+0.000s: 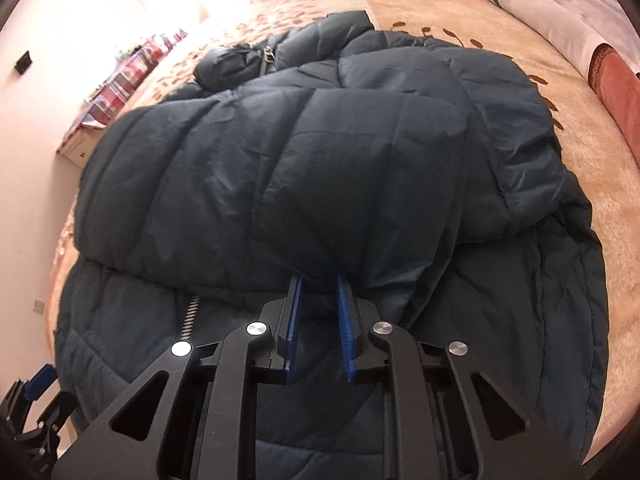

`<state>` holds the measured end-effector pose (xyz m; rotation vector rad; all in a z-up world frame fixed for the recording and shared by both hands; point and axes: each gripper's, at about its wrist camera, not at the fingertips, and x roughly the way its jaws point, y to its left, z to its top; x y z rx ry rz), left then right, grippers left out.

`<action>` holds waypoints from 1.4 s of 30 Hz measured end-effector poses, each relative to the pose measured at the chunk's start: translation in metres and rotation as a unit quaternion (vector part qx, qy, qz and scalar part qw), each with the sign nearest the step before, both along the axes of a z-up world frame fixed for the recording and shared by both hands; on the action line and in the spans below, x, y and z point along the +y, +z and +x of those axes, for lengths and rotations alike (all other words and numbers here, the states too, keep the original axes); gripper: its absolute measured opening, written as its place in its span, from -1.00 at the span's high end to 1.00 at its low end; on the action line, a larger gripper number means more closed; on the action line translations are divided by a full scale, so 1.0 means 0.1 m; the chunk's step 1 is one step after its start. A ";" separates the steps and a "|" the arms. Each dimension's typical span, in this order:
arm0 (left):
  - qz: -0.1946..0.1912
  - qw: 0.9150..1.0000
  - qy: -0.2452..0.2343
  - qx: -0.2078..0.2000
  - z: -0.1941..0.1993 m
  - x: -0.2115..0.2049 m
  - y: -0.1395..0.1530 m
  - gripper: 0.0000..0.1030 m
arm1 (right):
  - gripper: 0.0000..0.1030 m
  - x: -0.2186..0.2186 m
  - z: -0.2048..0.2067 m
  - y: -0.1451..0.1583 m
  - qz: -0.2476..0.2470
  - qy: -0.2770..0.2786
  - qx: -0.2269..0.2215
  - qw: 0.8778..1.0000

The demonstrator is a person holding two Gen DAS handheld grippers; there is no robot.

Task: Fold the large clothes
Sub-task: 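Move both tools to the jacket hem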

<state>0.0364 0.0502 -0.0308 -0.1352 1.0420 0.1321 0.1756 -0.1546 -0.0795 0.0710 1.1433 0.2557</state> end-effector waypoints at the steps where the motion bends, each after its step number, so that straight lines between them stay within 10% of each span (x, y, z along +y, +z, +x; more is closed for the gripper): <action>1: 0.001 1.000 0.002 0.002 -0.01 0.01 -0.01 -0.31 | 0.66 0.01 0.02 -0.02 -0.004 0.001 0.001 1.000; 23: 0.002 1.000 0.006 0.001 -0.12 0.05 0.01 -0.31 | 0.51 0.12 -0.11 0.14 -0.015 0.006 -0.016 1.000; 42: 0.013 1.000 -0.005 0.006 -0.27 0.01 -0.01 -0.31 | 0.22 -0.37 -1.38 0.50 -0.017 0.034 -0.059 0.998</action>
